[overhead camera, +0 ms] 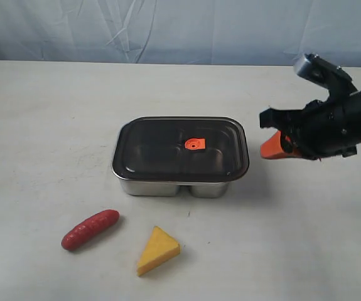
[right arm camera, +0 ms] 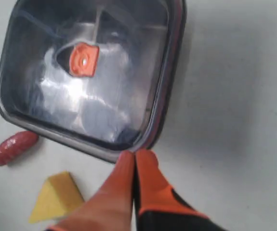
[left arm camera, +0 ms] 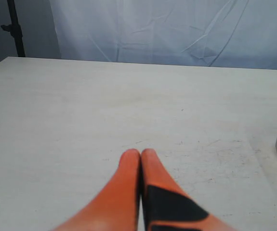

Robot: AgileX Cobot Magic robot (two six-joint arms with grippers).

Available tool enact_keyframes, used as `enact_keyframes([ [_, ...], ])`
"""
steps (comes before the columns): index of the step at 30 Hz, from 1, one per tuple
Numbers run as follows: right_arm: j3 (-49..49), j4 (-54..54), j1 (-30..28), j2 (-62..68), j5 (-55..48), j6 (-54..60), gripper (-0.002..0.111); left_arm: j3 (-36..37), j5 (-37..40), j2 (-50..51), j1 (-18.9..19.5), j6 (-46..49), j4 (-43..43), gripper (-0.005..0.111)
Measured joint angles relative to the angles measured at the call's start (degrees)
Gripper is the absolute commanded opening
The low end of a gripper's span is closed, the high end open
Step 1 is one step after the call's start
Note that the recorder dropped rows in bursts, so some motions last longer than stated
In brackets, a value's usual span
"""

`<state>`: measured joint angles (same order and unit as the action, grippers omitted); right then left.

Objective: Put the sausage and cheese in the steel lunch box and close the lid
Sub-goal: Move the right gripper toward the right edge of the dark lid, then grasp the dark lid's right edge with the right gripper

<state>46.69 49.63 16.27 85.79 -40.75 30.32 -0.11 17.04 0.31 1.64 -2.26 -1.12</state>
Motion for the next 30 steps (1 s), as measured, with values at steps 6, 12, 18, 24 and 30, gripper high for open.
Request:
enact_keyframes([
  [6,4.24,14.37,-10.72,6.71,-3.35,6.29,-0.001,0.00,0.00,0.00,0.00,0.00,0.00,0.000],
  [12,4.34,32.51,-21.71,20.76,-25.16,29.03,-0.001,0.00,0.00,-0.03,0.00,0.00,0.00,0.000],
  [18,4.34,32.11,-21.55,25.89,-28.01,34.01,-0.001,0.00,0.00,-0.03,0.00,0.00,0.00,0.000],
  [24,4.34,34.66,-17.15,26.53,-24.77,39.52,0.016,0.00,0.00,-0.03,0.00,0.00,0.00,0.000],
  [30,4.34,34.24,-13.01,26.53,-17.04,40.27,0.067,0.00,0.00,-0.03,0.00,0.00,0.00,0.000],
])
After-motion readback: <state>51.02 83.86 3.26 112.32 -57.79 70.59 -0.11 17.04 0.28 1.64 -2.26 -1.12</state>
